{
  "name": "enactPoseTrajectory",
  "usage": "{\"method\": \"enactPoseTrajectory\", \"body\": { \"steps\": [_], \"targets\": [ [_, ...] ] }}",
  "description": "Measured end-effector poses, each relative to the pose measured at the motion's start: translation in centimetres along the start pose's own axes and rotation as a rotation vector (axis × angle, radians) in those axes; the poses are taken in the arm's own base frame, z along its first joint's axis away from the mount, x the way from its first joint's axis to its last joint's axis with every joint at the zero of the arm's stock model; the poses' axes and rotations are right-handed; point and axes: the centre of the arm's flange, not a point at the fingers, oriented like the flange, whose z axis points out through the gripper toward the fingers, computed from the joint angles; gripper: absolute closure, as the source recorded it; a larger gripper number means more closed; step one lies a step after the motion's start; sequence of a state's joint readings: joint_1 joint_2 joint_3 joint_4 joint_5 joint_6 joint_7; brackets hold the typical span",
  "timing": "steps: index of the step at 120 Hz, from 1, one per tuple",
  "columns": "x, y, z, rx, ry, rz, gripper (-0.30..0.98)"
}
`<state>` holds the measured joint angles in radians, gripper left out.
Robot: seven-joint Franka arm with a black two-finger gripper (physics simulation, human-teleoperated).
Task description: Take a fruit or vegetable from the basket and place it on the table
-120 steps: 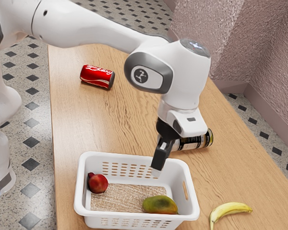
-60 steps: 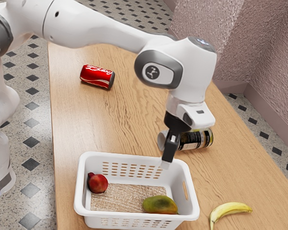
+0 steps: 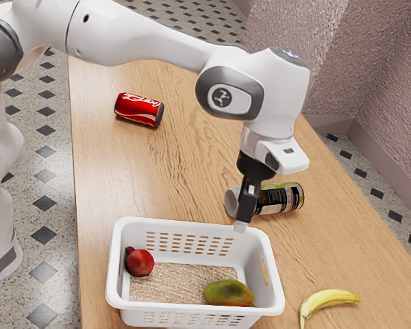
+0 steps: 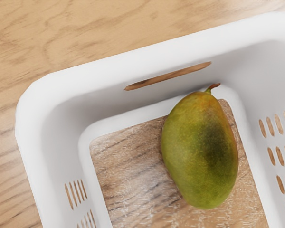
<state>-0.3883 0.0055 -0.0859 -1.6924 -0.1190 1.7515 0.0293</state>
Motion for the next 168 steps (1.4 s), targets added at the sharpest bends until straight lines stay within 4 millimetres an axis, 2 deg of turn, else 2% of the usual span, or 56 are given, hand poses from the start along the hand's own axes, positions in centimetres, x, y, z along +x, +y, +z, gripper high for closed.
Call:
{"method": "enactPoseTrajectory", "body": {
  "steps": [42, 64, 85, 97, 112, 150, 168],
  "targets": [
    [-0.1, -0.3, -0.3, 0.003, 0.005, -0.004, 0.0],
    [0.1, -0.1, -1.4, 0.007, 0.027, 0.007, 0.0],
    [0.3, 0.1, -0.8, 0.002, 0.017, 0.023, 0.0],
    [0.5, 1.0, -0.4, -0.002, 0.011, 0.04, 0.0],
    [0.4, 4.5, -0.2, 0.001, 0.011, 0.105, 0.0],
    [-2.1, 17.7, 0.2, -0.013, 0.007, 0.355, 0.0],
    [-3.6, 21.5, 0.3, -0.02, 0.001, 0.43, 0.0]
  ]
}}
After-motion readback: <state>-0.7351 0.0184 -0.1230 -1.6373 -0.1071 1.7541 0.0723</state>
